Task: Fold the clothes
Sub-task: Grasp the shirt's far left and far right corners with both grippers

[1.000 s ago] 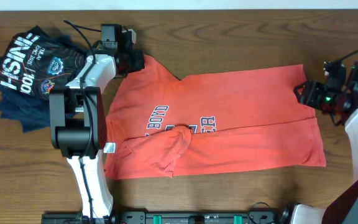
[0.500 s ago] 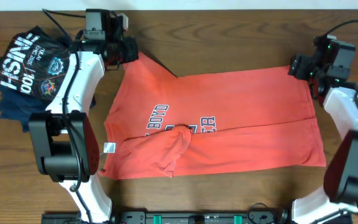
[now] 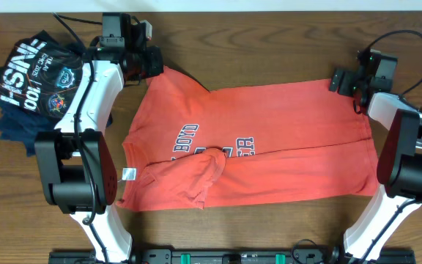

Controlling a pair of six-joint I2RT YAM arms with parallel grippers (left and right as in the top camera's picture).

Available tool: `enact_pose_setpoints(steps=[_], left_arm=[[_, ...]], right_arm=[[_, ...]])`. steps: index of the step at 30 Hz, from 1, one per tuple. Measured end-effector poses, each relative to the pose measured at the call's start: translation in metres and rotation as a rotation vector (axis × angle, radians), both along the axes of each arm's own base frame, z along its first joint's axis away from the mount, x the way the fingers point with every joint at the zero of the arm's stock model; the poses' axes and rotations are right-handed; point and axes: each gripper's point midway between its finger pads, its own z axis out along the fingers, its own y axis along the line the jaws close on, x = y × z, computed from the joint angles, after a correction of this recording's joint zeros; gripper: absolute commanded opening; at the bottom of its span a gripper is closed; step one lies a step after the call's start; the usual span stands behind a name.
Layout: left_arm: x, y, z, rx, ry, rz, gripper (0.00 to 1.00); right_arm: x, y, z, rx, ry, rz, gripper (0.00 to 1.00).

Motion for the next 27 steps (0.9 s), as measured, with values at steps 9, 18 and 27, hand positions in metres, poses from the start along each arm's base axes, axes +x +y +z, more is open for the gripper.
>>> enact_pose_setpoints(steps=[9,18,27], left_arm=[[-0.003,0.000,-0.002,0.000,0.013,0.000,0.06],[-0.004,0.000,-0.002,0.001,0.019,0.000,0.06],[-0.009,0.000,-0.006,0.001,0.047,0.000,0.06]], right_arm=[[-0.004,-0.012,-0.007,-0.044,0.040,-0.055,0.67],[0.001,-0.014,-0.005,-0.055,0.014,-0.060,0.61],[0.004,-0.015,-0.006,-0.050,0.000,-0.074,0.36]])
